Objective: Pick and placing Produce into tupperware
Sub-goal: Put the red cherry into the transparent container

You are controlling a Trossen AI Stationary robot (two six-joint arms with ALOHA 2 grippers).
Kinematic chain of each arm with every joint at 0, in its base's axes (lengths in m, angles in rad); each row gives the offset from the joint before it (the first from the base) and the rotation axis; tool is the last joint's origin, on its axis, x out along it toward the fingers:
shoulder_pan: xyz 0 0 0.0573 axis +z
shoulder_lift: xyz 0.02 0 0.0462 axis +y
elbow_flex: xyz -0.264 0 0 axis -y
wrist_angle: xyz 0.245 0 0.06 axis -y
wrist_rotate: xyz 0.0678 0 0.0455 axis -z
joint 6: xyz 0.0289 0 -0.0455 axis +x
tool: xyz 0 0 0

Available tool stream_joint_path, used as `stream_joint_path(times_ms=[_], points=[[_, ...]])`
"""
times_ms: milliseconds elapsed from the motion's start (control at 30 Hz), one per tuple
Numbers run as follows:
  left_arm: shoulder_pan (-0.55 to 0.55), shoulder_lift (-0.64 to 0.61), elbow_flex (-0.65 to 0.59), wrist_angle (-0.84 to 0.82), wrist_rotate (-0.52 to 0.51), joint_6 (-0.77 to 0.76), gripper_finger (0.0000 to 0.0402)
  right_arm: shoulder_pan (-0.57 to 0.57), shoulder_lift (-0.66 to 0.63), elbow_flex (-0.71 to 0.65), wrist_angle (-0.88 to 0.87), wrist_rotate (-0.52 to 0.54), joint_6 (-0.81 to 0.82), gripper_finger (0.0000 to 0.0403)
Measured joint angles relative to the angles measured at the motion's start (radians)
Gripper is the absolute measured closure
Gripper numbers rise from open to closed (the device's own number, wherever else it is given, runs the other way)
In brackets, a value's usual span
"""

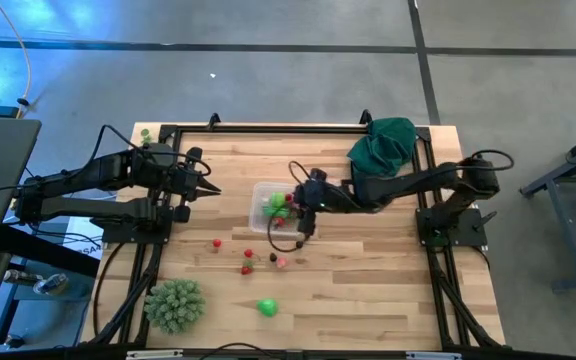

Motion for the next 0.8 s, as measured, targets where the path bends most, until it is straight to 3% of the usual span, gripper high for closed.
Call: stream_joint_path(times_ms=[433, 600, 800], points=[[0.000, 0.000, 0.000, 0.000, 0.000, 0.000, 0.0383, 0.145, -0.224, -0.481, 0.431, 0.157, 0.134, 0.0204], [0.000, 0.000, 0.000, -0.001, 0.000, 0.000, 0.0383, 0.193, -0.223, -0.618, 0.619, 0.141, 0.151, 0.0204], [0.000, 0.000, 0.000, -0.001, 0.000, 0.000, 0.0383, 0.223, -0.157, -0.650, 0.715, 0.115, 0.146, 0.0204]])
